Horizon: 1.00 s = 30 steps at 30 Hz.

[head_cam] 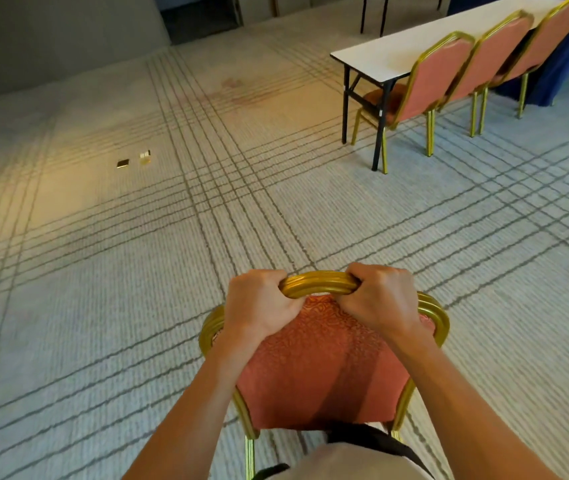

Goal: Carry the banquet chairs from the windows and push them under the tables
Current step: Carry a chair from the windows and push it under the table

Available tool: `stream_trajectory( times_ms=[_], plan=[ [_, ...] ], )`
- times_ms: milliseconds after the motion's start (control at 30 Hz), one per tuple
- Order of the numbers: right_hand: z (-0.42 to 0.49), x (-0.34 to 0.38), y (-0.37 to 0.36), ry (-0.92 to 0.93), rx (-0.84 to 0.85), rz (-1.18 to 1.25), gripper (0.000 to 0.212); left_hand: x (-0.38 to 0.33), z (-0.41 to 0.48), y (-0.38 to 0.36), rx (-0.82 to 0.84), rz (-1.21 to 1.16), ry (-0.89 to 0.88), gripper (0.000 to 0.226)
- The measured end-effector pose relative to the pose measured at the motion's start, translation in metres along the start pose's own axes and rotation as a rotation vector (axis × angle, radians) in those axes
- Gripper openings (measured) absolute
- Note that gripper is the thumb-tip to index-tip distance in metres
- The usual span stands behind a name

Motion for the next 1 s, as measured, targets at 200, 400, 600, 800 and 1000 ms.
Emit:
stream_trajectory(
  times_ms=[200,400,600,800,1000],
  plan=[
    [0.101,-0.054,-0.035,0.056,0.034,0.028,0.025,0.004,0.106,-0.026,-0.056,-0.004,0.034,0.047],
    [0.204,-0.107,-0.099,0.109,0.055,0.010,0.025,0.027,0.220,-0.066,-0.062,0.028,0.092,0.046],
    [0.311,-0.162,-0.175,0.085,0.096,0.016,0.028,0.062,0.351,-0.123,-0.019,0.015,0.097,0.045],
    [0.422,-0.202,-0.219,0.057,0.057,0.006,0.023,0.080,0.487,-0.147,-0.028,-0.018,0.034,0.047],
    [0.519,-0.259,-0.264,0.051,0.040,0.002,0.019,0.086,0.612,-0.173,0.002,-0.059,-0.044,0.043]
  ],
)
Point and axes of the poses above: each hand's wrist, its own z-axis towards the middle knuckle, its own y-axis out of the back of the hand, x = y × z, the point moved 1 cm from there along z, towards the middle knuckle, and after that the axes turned 15 degrees about y, right-handed, at the moved point
